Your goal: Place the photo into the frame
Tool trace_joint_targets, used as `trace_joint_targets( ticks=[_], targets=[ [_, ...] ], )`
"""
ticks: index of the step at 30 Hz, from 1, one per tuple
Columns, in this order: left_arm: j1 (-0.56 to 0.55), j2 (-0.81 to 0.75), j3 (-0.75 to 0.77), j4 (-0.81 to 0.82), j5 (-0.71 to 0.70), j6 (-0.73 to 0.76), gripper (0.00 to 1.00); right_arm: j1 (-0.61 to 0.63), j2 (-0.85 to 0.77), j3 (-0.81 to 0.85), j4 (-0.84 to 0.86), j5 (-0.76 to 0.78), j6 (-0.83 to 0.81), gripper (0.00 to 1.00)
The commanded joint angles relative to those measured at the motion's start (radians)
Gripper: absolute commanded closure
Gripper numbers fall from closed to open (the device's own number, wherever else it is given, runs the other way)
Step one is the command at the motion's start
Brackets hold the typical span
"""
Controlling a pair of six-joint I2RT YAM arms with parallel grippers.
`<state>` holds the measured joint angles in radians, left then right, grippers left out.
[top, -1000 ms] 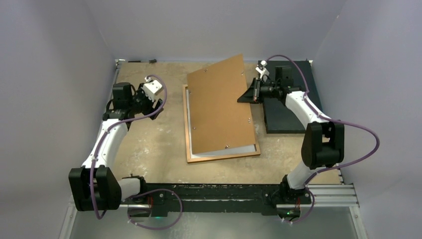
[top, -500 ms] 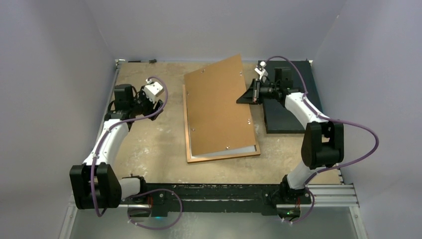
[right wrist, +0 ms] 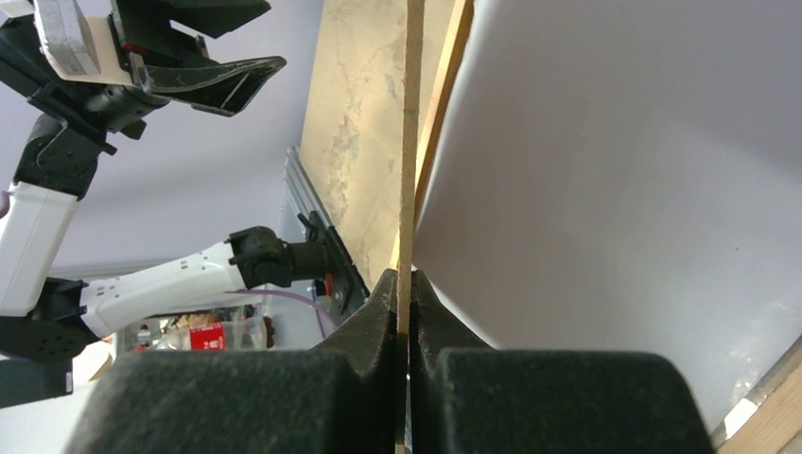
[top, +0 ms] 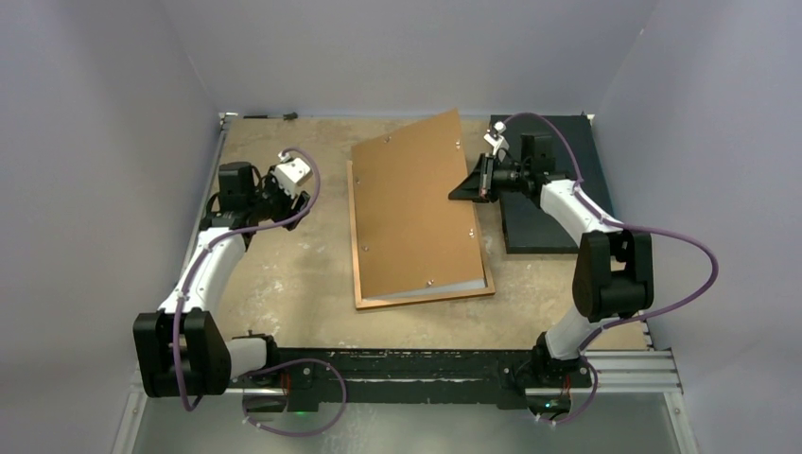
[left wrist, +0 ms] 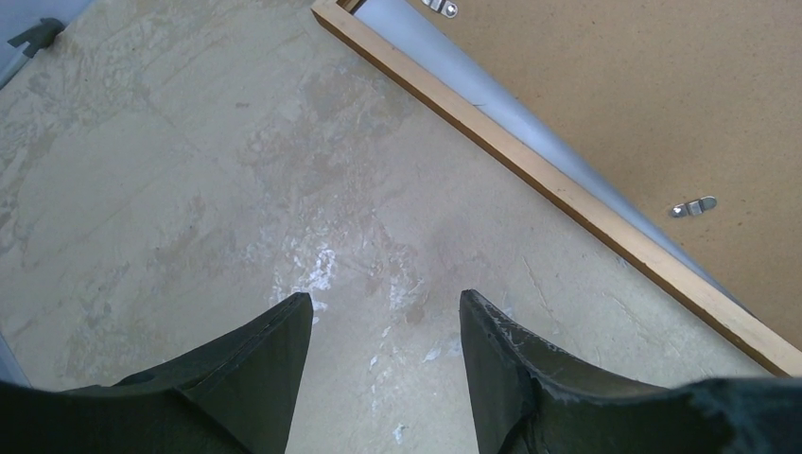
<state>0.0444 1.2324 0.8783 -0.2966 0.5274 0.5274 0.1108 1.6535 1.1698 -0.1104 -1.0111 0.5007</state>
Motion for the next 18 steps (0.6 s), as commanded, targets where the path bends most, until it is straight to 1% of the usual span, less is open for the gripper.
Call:
trace_joint_targets(
  ticks=[1,6,14,18],
  targets=[
    [-0.005,0.011,-0.015,0.04,0.005,0.007,0.43,0.001,-0.026,0.038,-0.025,-0.006,-0.046,1.0],
    [-0.007,0.033,-0.012,0.082,-0.017,-0.058,0.45,0.001,0.006,0.065,-0.063,0.019,-0.074,1.0],
    [-0.018,0.046,-0.018,0.091,-0.021,-0.039,0.47,0.001,0.09,0.146,-0.146,0.056,-0.132,1.0],
    [-0.024,0.057,-0.022,0.111,-0.043,-0.046,0.49,0.001,0.127,0.171,-0.176,0.072,-0.148,1.0]
  ],
)
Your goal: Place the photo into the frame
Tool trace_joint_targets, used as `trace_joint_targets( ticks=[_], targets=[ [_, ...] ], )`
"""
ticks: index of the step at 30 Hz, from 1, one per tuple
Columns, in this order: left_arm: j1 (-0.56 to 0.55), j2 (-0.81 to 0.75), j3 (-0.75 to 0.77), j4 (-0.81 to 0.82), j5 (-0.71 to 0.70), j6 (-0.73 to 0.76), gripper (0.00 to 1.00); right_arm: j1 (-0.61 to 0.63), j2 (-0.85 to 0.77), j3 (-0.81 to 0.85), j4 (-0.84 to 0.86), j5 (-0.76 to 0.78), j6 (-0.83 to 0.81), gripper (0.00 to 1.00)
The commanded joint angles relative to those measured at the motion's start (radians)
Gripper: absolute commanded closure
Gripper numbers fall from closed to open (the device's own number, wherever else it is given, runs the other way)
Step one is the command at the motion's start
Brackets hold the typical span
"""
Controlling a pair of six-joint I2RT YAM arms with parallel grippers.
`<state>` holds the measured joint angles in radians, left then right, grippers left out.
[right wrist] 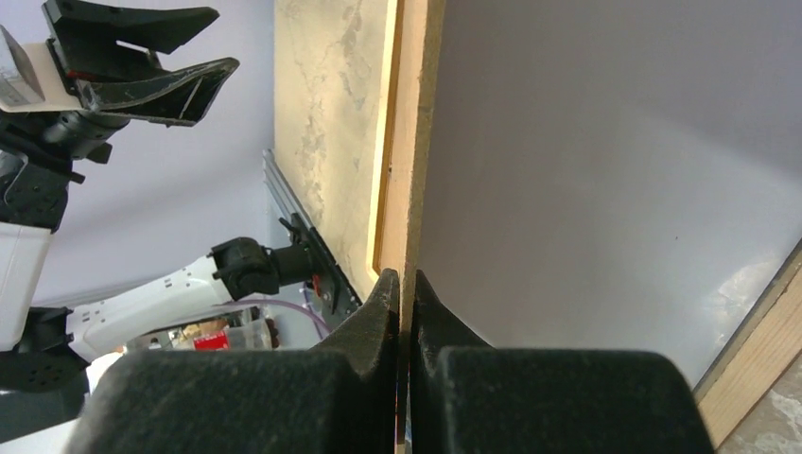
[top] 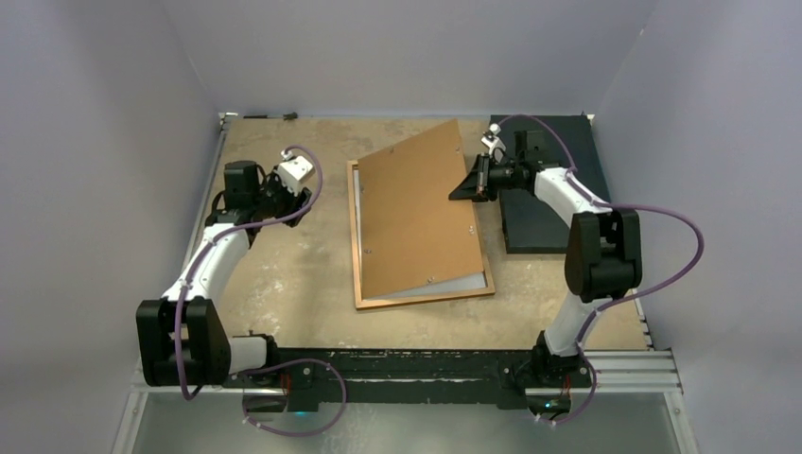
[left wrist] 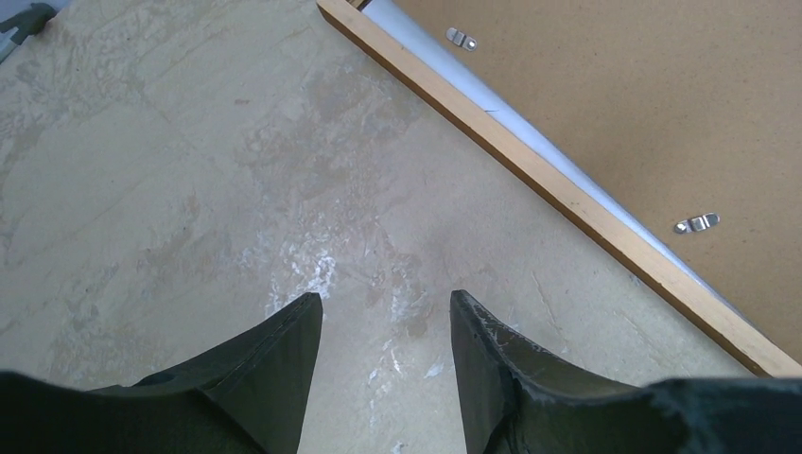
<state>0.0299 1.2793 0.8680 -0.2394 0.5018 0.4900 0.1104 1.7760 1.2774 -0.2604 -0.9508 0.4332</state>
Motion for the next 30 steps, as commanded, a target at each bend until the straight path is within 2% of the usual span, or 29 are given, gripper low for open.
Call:
trace_joint_targets(
  ticks=[1,13,20,24,30],
  targets=[
    [-0.01,0.013,-0.011,0.057,-0.018,-0.009,0.5,0.002,0.015,0.068,-0.034,0.014,-0.081,1.0],
    [-0.024,0.054,-0.024,0.084,-0.042,0.0,0.51,0.002,0.086,0.13,-0.083,0.007,-0.113,1.0],
    [-0.081,0.091,-0.026,0.099,-0.081,0.01,0.52,0.003,0.107,0.133,-0.114,-0.009,-0.125,1.0],
    [-0.108,0.116,-0.039,0.123,-0.096,0.008,0.52,0.0,0.089,0.099,-0.036,-0.102,-0.075,1.0],
    [-0.138,0.136,-0.059,0.153,-0.116,0.015,0.53,0.0,0.078,0.1,0.04,-0.15,-0.011,1.0]
  ],
)
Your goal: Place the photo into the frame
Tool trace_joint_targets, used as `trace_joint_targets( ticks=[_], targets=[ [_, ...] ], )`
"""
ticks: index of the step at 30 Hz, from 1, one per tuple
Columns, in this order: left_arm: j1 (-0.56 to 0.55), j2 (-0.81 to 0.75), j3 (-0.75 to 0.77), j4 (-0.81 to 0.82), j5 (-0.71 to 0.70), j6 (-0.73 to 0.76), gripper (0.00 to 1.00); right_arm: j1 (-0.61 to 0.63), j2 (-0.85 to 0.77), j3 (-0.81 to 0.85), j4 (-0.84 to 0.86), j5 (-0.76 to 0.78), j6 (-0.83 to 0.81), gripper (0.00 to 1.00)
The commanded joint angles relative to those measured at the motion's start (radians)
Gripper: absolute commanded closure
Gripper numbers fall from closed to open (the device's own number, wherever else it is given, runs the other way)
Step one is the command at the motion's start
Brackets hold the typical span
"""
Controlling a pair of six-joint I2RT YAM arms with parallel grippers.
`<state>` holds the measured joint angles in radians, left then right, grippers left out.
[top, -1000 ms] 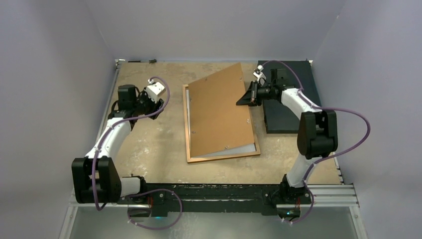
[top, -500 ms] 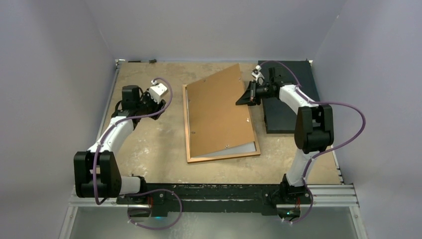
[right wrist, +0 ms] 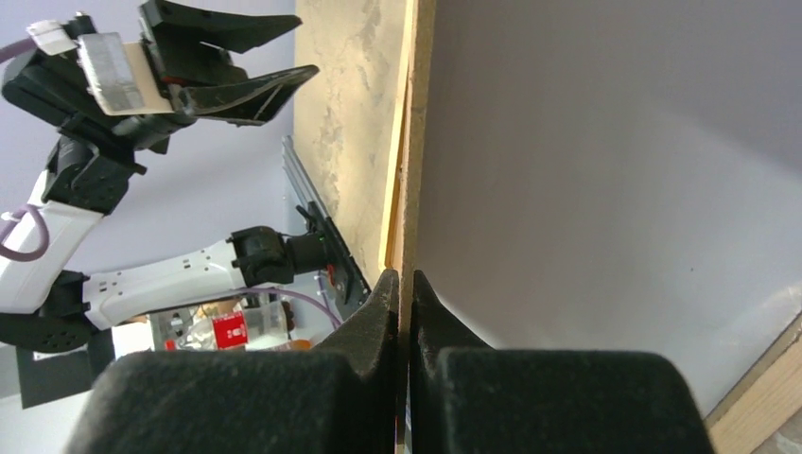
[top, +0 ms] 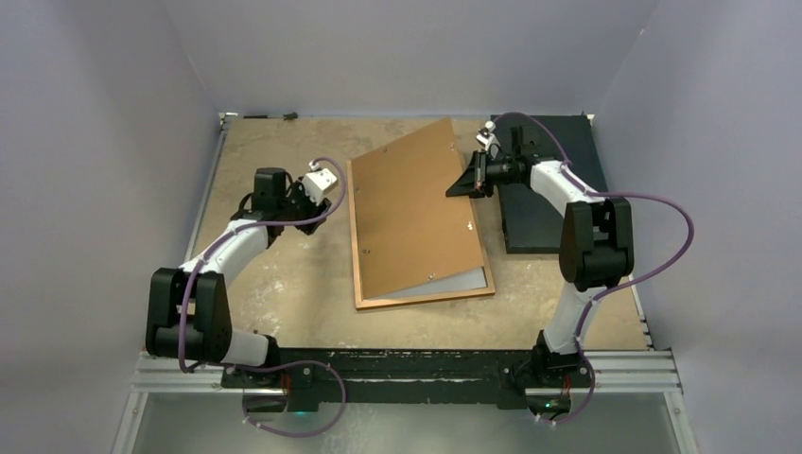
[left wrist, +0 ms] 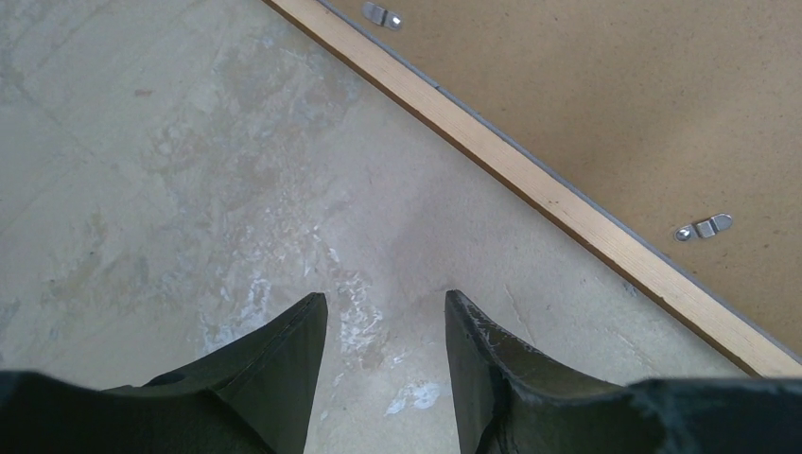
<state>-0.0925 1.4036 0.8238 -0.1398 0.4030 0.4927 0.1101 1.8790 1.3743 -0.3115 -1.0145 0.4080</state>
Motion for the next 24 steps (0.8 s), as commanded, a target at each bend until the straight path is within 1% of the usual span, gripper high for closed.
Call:
trace_joint_targets(
  ticks=[1,4,10,14,19,24],
  targets=[
    [-0.018,0.013,-0.017,0.057,-0.019,0.012,0.53,0.0,-0.027,0.009,0.084,-0.084,0.014,1.0],
    [-0.021,0.024,-0.025,0.073,-0.021,0.007,0.53,0.001,-0.023,0.037,0.04,-0.077,-0.008,1.0],
    [-0.036,0.031,-0.041,0.105,-0.027,-0.01,0.54,0.001,-0.01,0.029,-0.002,-0.068,-0.009,1.0],
    [-0.039,0.031,-0.057,0.119,-0.027,-0.014,0.55,0.0,0.004,0.056,-0.036,-0.039,-0.013,1.0],
    [-0.045,0.026,-0.073,0.125,-0.02,-0.013,0.55,0.001,0.025,0.105,-0.057,-0.047,-0.022,1.0],
    [-0.06,0.032,-0.085,0.174,-0.027,-0.021,0.56,0.0,0.032,0.098,-0.037,-0.034,-0.003,1.0]
  ],
)
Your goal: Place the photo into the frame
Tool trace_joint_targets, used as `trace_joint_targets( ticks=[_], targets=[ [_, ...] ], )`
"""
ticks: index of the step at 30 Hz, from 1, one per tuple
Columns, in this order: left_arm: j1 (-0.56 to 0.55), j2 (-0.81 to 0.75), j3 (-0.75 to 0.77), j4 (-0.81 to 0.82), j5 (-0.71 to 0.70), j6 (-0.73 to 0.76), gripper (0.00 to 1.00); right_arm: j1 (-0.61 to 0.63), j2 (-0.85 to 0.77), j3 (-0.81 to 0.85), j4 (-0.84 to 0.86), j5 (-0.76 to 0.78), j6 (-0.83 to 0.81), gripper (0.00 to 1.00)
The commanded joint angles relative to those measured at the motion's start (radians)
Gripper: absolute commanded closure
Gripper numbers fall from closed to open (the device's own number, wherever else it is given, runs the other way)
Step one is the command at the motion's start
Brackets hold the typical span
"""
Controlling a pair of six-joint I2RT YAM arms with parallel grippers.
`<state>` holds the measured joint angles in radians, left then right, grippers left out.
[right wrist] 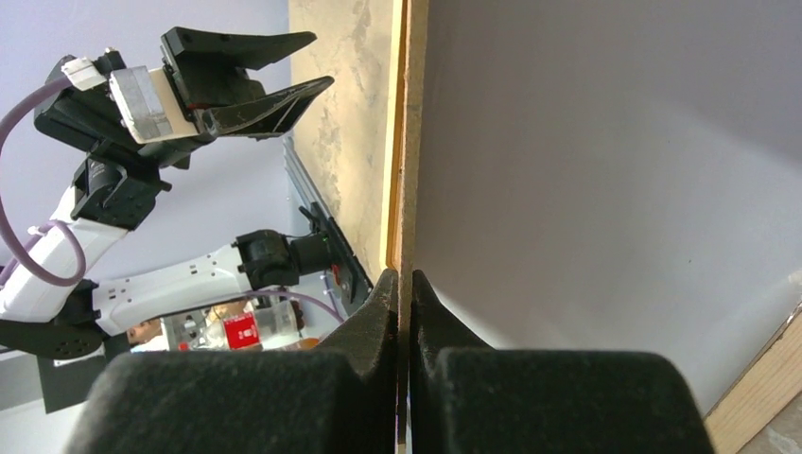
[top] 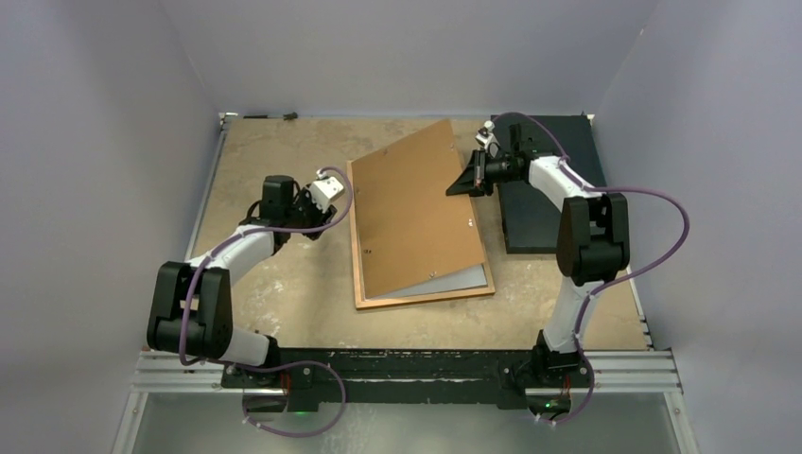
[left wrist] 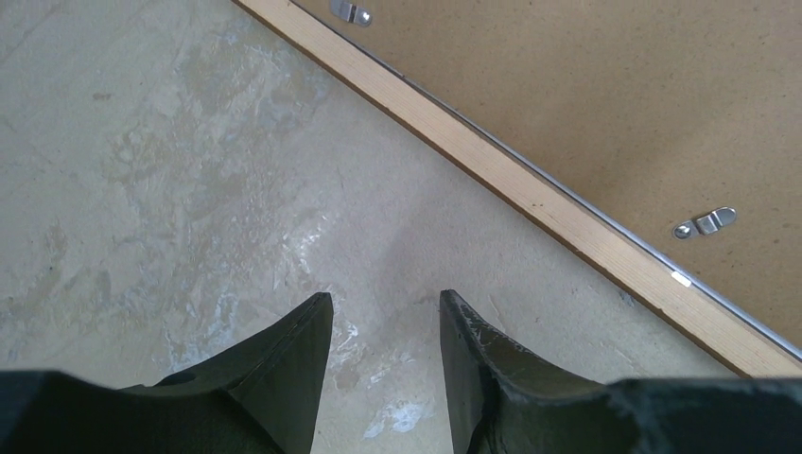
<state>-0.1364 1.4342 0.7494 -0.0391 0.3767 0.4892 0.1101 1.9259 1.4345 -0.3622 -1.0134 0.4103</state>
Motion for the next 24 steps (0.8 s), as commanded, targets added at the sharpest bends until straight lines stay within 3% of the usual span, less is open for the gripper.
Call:
trace_joint_targets(
  ticks=[1,13,24],
  targets=[
    [-0.02,0.003,-0.013,0.079,-0.001,-0.018,0.56,0.0,-0.015,0.028,0.019,-0.033,0.001,1.0],
    [-0.055,0.052,-0.046,0.138,-0.019,-0.018,0.57,0.005,-0.095,-0.163,0.187,-0.01,0.132,1.0],
    [-0.092,0.105,-0.044,0.183,-0.057,-0.028,0.58,0.007,-0.069,-0.172,0.155,0.004,0.082,1.0]
  ],
)
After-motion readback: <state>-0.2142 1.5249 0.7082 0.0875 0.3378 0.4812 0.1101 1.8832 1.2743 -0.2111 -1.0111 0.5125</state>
